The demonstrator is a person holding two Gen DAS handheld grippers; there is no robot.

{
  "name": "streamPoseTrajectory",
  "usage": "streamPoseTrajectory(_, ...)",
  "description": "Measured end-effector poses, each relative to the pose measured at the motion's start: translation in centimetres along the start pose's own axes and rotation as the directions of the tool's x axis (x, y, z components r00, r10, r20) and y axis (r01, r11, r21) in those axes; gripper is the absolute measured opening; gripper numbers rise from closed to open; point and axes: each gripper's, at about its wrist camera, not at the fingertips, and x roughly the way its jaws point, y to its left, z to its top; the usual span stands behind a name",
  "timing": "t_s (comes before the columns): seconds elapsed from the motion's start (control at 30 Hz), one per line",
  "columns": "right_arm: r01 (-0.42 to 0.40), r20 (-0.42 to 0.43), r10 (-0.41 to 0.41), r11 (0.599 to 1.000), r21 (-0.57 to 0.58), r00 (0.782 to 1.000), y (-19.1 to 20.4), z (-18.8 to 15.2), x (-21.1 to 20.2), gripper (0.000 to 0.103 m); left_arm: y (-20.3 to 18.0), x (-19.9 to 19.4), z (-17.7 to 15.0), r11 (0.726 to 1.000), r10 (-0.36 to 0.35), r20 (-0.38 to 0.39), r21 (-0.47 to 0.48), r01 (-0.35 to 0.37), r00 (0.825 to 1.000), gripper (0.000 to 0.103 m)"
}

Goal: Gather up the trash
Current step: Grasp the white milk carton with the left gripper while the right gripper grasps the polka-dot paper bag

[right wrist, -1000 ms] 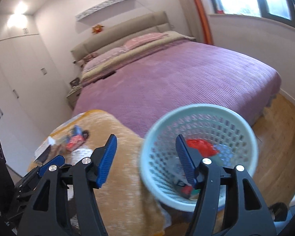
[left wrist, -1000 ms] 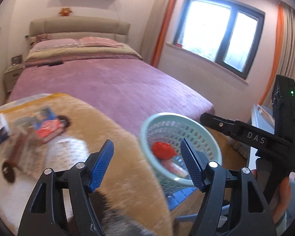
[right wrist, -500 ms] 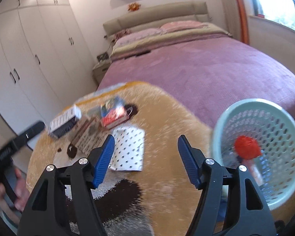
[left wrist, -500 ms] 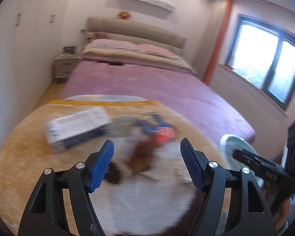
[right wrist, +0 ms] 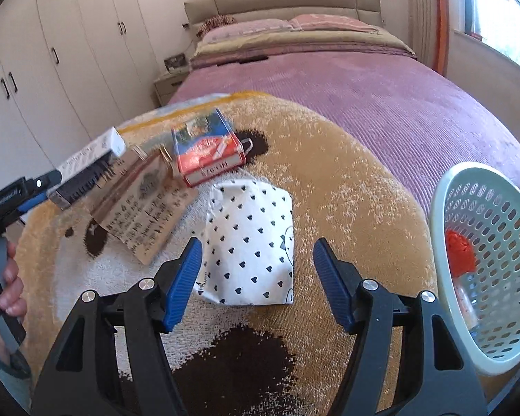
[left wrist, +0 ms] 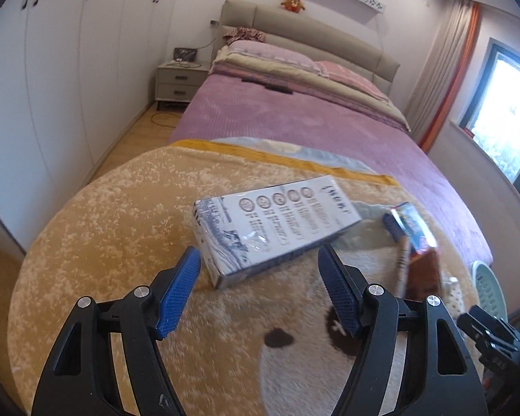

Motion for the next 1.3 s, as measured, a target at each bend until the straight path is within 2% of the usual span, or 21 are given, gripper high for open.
streamPoseTrajectory(0.13,0.024,0.014,-0.023,0.999,-0.036,1.000,0.7,0.1,0.0,0.062,-0.3,1.0,0.2,1.000,-0.010,-0.018,0.002,0.010,1.000,0.068)
streamPoseTrajectory(0.17,0.018,0.013,-0.018,0.999,-0.046,1.000,0.9,0.0,0.0,0.060,-0.5,1.0,0.1,1.000,-0.013,-0.020,0.011,0.013,1.000,0.067)
streamPoseTrajectory(0.2,0.013,0.007,-0.013,0.998,-0.055,1.000,1.1,0.0,0.1,0.049,-0.9,1.0,0.0,0.999,-0.020,-0.024,0.026,0.021,1.000,0.067)
streamPoseTrajectory(0.23,0.013,0.001,-0.013,0.998,-0.058,1.000,1.1,0.0,0.3,0.040,-1.3,0.9,-0.1,0.999,-0.030,-0.025,0.039,0.031,0.999,0.064)
streamPoseTrajectory(0.3,0.011,-0.005,-0.012,0.998,-0.057,1.000,1.0,0.0,0.3,0.036,-1.8,1.1,-0.4,0.997,-0.056,-0.037,0.059,0.058,0.998,0.053)
streamPoseTrajectory(0.37,-0.005,0.001,0.005,0.999,-0.054,1.000,1.0,-0.1,0.2,0.033,-2.8,0.9,-1.0,0.990,-0.097,-0.064,0.093,0.103,0.993,0.035)
streamPoseTrajectory(0.4,-0.007,0.003,0.007,0.999,-0.053,1.000,1.0,-0.1,0.1,0.032,-3.4,0.8,-1.3,0.987,-0.110,-0.077,0.113,0.118,0.991,0.034)
streamPoseTrajectory(0.53,-0.009,0.019,0.010,0.999,-0.051,1.000,1.1,-0.2,-0.3,0.029,-5.0,0.0,-2.2,0.974,-0.144,-0.099,0.161,0.158,0.985,0.034)
streamPoseTrajectory(0.6,-0.015,0.032,0.016,0.999,-0.049,0.999,1.0,-0.3,-0.6,0.028,-5.5,-1.1,-2.2,0.967,-0.180,-0.085,0.168,0.192,0.980,0.035)
streamPoseTrajectory(0.7,-0.019,0.048,0.021,0.999,-0.044,0.999,1.0,-0.4,-0.9,0.027,-5.6,-2.3,-1.5,0.969,-0.179,-0.047,0.167,0.184,0.983,0.053)
streamPoseTrajectory(0.73,-0.020,0.050,0.022,0.999,-0.043,0.998,1.0,-0.4,-1.0,0.027,-5.6,-2.6,-0.9,0.971,-0.170,-0.027,0.167,0.173,0.985,0.062)
streamPoseTrajectory(0.8,-0.021,0.055,0.024,0.999,-0.041,0.998,0.9,-0.4,-1.1,0.026,-5.8,-2.0,-0.2,0.973,-0.140,-0.020,0.181,0.141,0.990,0.073)
streamPoseTrajectory(0.83,-0.023,0.059,0.025,0.999,-0.041,0.998,1.0,-0.3,-1.2,0.026,-6.2,-1.1,0.3,0.972,-0.111,-0.042,0.206,0.117,0.993,0.076)
streamPoseTrajectory(1.0,-0.028,0.066,0.031,0.999,-0.041,0.997,1.0,-0.3,-1.3,0.026,-7.4,3.2,0.9,0.951,-0.052,-0.162,0.293,0.099,0.985,0.076)
streamPoseTrajectory(1.1,-0.033,0.068,0.036,0.999,-0.040,0.997,0.9,-0.3,-1.3,0.026,-7.8,4.8,0.7,0.942,-0.010,-0.181,0.328,0.070,0.983,0.075)
streamPoseTrajectory(1.23,-0.043,0.084,0.047,0.998,-0.048,0.995,0.9,-0.4,-1.6,0.025,-8.0,5.6,0.5,0.945,0.011,-0.208,0.323,0.058,0.978,0.060)
streamPoseTrajectory(1.3,-0.049,0.094,0.054,0.997,-0.053,0.994,1.0,-0.5,-1.9,0.024,-7.9,5.4,0.3,0.948,0.005,-0.194,0.314,0.057,0.981,0.059)
